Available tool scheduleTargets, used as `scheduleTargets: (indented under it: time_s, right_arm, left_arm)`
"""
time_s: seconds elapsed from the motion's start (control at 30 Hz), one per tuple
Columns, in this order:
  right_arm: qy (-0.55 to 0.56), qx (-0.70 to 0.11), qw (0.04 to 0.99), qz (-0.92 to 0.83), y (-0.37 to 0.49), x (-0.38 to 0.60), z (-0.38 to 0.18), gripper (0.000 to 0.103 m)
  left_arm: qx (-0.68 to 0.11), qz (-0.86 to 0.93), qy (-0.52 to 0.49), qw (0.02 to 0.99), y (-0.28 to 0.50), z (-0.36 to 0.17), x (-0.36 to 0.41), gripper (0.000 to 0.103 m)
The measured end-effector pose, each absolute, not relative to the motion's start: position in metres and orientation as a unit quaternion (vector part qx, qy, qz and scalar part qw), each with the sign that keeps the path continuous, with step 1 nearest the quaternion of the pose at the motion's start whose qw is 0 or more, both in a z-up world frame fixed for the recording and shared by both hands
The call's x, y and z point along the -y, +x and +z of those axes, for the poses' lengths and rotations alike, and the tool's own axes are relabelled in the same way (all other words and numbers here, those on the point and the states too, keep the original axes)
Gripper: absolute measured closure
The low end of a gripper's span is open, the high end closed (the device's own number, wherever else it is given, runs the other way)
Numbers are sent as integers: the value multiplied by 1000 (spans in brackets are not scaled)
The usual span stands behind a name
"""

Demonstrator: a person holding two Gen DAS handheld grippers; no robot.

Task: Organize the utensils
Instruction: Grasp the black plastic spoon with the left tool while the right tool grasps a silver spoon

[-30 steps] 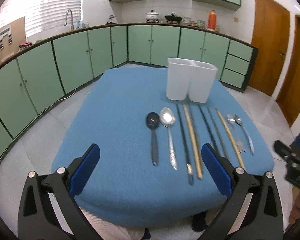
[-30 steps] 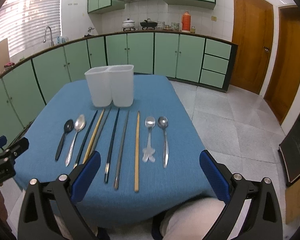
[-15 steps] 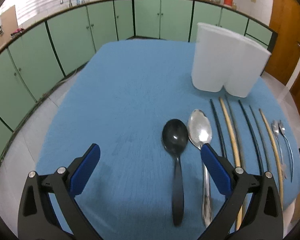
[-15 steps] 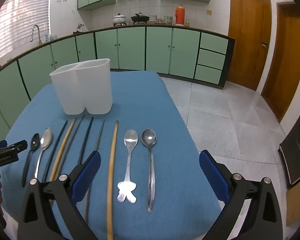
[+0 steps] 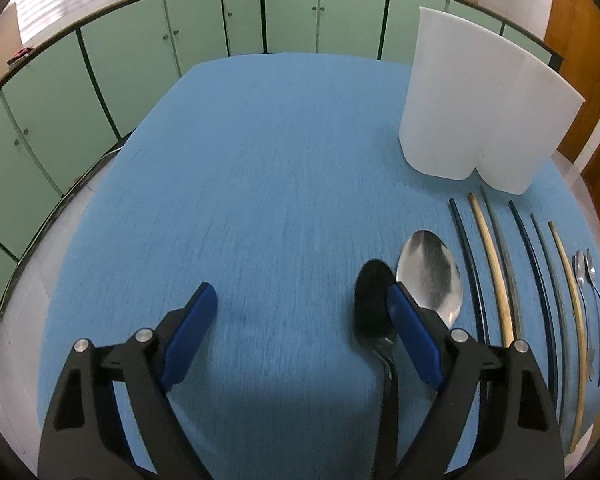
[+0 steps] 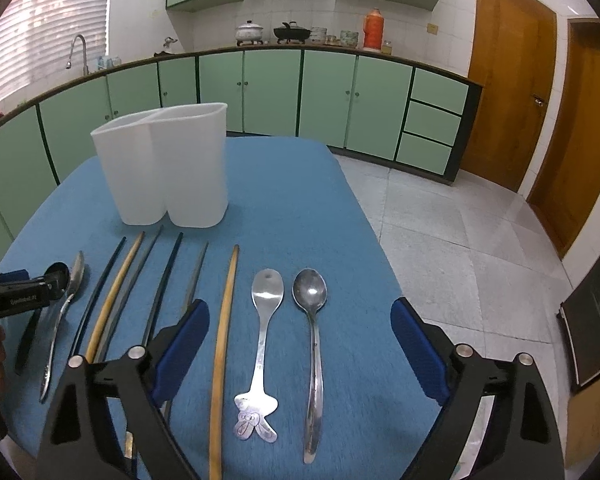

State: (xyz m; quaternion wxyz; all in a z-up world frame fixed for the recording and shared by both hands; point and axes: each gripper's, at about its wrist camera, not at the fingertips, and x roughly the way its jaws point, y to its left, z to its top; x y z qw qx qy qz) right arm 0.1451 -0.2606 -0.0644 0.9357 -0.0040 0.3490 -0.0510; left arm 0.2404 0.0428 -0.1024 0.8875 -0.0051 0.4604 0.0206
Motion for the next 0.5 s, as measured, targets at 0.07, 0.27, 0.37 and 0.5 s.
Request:
scheduleTargets:
  time_s: [0.07, 0.27, 0.37, 0.5]
  right_arm:
    - [-5, -351, 935, -50, 148, 263, -65, 20]
    - [2, -358, 932, -56, 154, 270, -68, 21]
    - [2, -362, 930, -56, 156, 270, -72, 21]
    - [4, -367, 929, -56, 159, 270, -76, 21]
  left_arm:
    - [-460, 18, -1, 888, 244, -102, -43, 18]
    - [-467, 6, -18, 884, 243, -96, -43, 14]
    - [-469, 6, -11, 883, 245, -99, -40, 14]
    - [-469, 9, -6, 883, 248, -106, -38, 14]
